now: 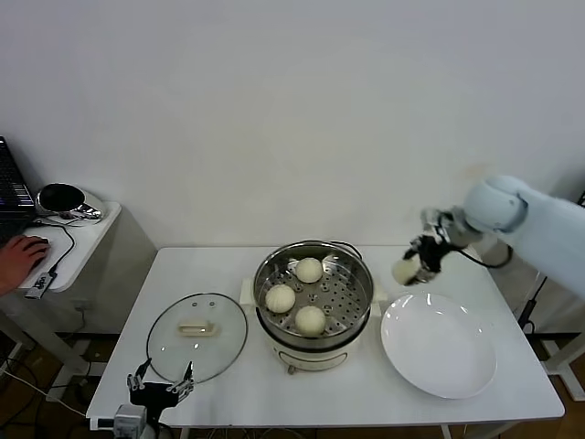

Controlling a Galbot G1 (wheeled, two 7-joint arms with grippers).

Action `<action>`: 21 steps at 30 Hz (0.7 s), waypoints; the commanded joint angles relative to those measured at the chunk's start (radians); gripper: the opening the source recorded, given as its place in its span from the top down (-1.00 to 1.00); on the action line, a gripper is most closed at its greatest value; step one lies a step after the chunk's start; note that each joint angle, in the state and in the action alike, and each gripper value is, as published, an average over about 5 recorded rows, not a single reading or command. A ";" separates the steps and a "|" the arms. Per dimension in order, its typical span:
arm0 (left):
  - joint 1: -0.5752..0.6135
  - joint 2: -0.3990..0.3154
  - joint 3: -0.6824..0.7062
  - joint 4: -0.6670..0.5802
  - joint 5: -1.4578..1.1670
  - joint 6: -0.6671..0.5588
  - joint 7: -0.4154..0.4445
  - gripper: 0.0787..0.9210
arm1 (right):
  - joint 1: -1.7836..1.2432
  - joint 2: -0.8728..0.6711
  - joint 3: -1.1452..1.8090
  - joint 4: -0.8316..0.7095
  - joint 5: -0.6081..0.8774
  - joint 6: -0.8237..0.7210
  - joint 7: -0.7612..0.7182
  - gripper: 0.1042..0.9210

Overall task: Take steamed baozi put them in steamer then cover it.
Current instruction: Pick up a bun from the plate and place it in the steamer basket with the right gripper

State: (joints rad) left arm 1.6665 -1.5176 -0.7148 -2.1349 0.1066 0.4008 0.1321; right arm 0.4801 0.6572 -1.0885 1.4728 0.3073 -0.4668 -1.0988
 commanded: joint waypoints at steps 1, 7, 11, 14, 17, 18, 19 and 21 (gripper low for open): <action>0.000 0.005 -0.012 -0.023 -0.011 0.001 0.002 -0.77 | 0.208 0.256 -0.193 -0.023 0.193 -0.088 0.028 -0.16; 0.006 0.009 -0.024 -0.031 -0.018 0.002 0.000 -0.77 | 0.152 0.357 -0.195 -0.070 0.186 -0.112 0.045 -0.16; 0.009 0.006 -0.017 -0.043 -0.020 0.003 0.001 -0.77 | 0.100 0.411 -0.210 -0.104 0.141 -0.126 0.061 -0.16; 0.004 -0.004 -0.011 -0.041 -0.020 0.004 0.002 -0.77 | 0.057 0.443 -0.214 -0.145 0.091 -0.123 0.071 -0.16; 0.002 -0.007 -0.006 -0.037 -0.020 0.004 0.002 -0.77 | 0.022 0.465 -0.207 -0.184 0.072 -0.123 0.079 -0.16; 0.001 -0.007 -0.007 -0.036 -0.021 0.004 0.003 -0.77 | 0.014 0.468 -0.206 -0.191 0.066 -0.123 0.081 -0.16; 0.000 -0.007 -0.008 -0.035 -0.022 0.004 0.003 -0.77 | 0.008 0.470 -0.207 -0.195 0.061 -0.124 0.081 -0.16; -0.002 -0.006 -0.010 -0.032 -0.024 0.004 0.003 -0.77 | 0.000 0.469 -0.211 -0.196 0.048 -0.124 0.081 -0.16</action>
State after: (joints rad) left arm 1.6659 -1.5207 -0.7236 -2.1653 0.0861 0.4046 0.1344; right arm 0.5363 1.0241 -1.2674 1.3494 0.3959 -0.5723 -1.0319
